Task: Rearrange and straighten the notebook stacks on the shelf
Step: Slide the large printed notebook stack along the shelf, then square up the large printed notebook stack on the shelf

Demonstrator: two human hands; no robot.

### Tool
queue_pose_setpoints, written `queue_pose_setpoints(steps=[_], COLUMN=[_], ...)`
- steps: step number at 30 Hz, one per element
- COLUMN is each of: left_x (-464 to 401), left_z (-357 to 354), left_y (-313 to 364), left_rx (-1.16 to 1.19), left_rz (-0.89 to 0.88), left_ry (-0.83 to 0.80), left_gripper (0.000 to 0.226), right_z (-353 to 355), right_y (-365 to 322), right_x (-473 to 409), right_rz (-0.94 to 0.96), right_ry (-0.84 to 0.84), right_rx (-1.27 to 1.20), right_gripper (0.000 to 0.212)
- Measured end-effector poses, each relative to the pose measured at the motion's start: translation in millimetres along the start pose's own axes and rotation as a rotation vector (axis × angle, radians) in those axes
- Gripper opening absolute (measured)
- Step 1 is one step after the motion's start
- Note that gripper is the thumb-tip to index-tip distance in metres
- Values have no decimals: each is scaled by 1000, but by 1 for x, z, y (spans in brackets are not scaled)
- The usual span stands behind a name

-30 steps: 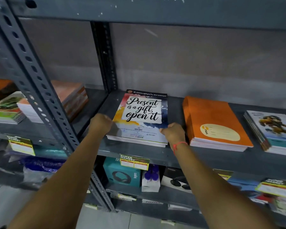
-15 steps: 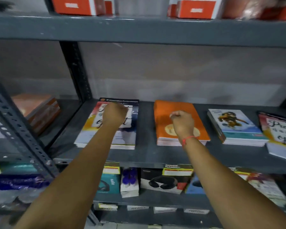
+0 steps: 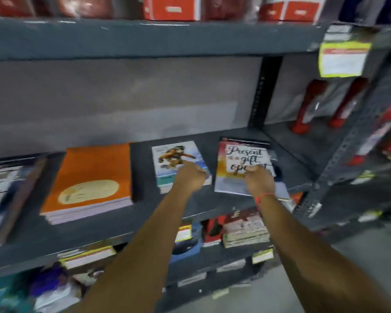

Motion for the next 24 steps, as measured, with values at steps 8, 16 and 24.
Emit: queue_pose_setpoints(steps=[8, 16, 24], left_x=[-6, -14, -20], left_z=[-87, -88, -88], left_y=[28, 35, 30], left_rx=[-197, -73, 285], left_rz=[109, 283, 355], left_ry=[57, 120, 23], left_gripper=[27, 32, 34], right_z=[39, 42, 54], right_y=[109, 135, 140], right_x=[-15, -29, -21], right_rz=[-228, -351, -600], right_ry=[-15, -140, -187], right_rx=[18, -358, -583], right_gripper=[26, 37, 23])
Point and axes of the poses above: each hand's wrist, its own x-axis away from the middle knuckle, its own z-axis out of the back of the hand, y = z × x, the point moved 7 cm from there along -x, towards the middle knuckle, and after that the axes turned 14 degrees about z, right-handed, at the moved point
